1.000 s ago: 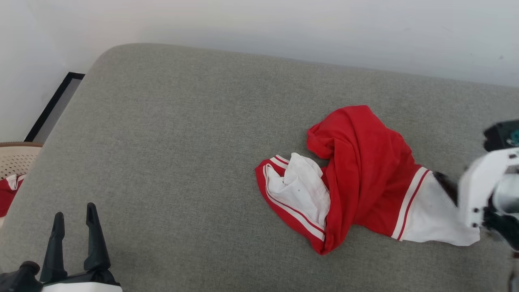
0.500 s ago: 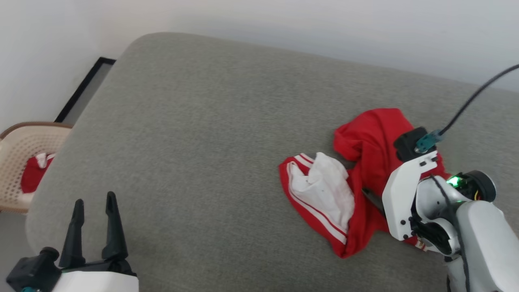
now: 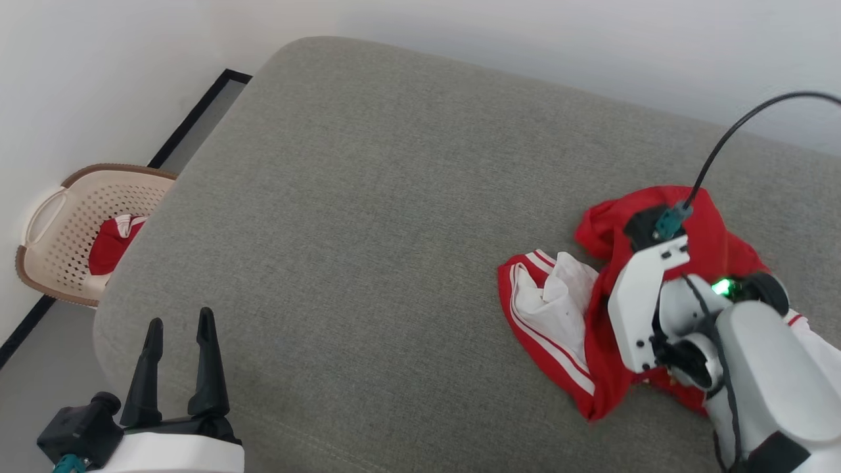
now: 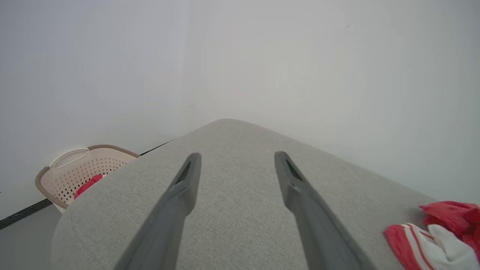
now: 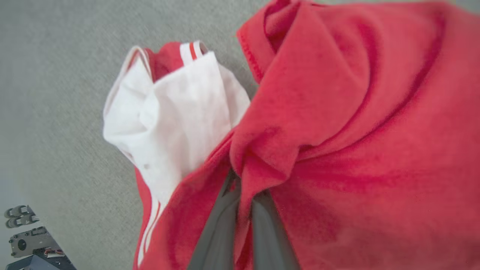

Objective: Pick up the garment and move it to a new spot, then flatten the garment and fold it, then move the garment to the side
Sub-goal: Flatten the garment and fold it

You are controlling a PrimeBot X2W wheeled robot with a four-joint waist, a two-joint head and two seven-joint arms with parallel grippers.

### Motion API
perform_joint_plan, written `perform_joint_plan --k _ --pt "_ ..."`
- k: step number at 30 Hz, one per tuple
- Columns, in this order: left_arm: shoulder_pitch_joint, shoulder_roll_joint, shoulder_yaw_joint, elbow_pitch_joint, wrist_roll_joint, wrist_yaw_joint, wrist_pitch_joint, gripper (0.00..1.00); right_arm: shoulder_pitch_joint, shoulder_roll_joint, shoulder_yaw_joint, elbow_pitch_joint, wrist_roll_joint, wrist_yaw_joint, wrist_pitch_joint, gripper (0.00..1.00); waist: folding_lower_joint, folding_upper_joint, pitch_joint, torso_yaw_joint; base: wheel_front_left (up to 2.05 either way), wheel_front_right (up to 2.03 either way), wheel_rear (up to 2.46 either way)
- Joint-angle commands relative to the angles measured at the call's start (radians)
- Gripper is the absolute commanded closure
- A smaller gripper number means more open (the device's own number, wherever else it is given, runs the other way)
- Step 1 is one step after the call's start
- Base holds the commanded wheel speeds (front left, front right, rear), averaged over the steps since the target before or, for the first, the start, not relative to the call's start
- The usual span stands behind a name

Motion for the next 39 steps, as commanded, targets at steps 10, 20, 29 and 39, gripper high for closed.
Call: perform_joint_plan --k 10,20,29,39 --pt "-0.016 -0.003 -0.021 0.008 -0.018 -0.003 -0.005 0.00 -0.141 0.013 -0.084 0.004 -0.002 0.000 -0.044 1.00 0.0000 0.0000 0.016 0.028 0.00 0.00 0.00" --pt "-0.050 -0.008 -0.046 0.019 -0.036 -0.003 -0.005 0.00 -0.372 0.022 -0.135 0.299 -0.136 0.000 -0.205 1.00 0.0000 0.0000 0.070 0.063 0.00 0.00 0.00" --pt "-0.063 -0.009 -0.046 0.016 -0.055 -0.003 -0.005 0.00 -0.539 0.023 -0.176 0.641 -0.265 0.000 -0.332 0.69 0.0000 0.0000 0.102 0.079 0.00 0.00 0.00" --pt "-0.071 -0.010 -0.053 0.019 -0.034 -0.003 -0.005 0.00 -0.623 0.037 -0.205 0.823 -0.290 0.000 -0.419 0.00 0.0000 0.0000 0.080 0.072 0.00 0.00 0.00"
